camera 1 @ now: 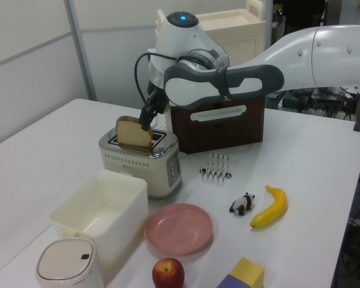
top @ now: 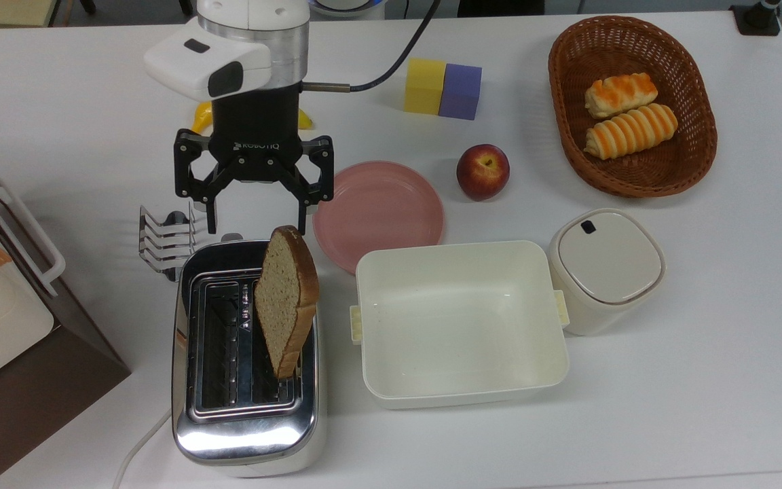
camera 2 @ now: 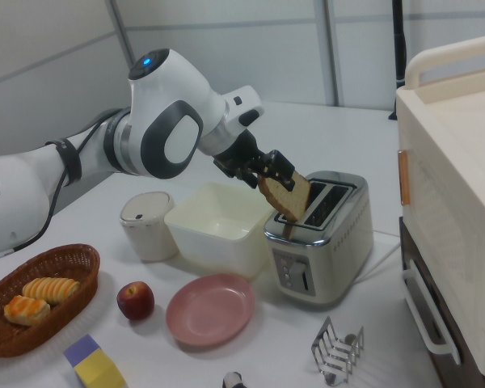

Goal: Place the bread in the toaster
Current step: 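Lower the bread slice into the toaster slot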

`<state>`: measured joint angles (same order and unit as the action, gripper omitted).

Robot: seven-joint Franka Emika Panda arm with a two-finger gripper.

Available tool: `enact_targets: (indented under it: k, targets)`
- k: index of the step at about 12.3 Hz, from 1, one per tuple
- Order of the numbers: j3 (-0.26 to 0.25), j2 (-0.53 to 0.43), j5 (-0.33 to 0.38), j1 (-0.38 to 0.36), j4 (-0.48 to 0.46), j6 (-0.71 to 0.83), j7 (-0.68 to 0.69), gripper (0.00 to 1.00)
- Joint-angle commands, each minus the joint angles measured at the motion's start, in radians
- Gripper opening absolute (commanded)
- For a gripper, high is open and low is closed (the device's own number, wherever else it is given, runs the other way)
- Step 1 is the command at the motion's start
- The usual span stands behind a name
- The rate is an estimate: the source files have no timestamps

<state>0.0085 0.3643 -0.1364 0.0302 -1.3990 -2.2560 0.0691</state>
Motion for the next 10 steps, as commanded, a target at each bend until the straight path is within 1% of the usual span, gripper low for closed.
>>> enact_targets:
  k: [1, 3, 8, 10]
  targets:
    - [0.005, -0.007, 0.043, 0.008, 0.002, -0.02, 0.015, 0.93]
    - [0.001, -0.008, 0.058, 0.014, 0.003, -0.02, 0.017, 0.93]
    - [-0.002, -0.007, 0.067, 0.037, 0.003, -0.039, 0.037, 0.93]
    - [-0.004, -0.007, 0.089, 0.045, 0.003, -0.046, 0.041, 0.93]
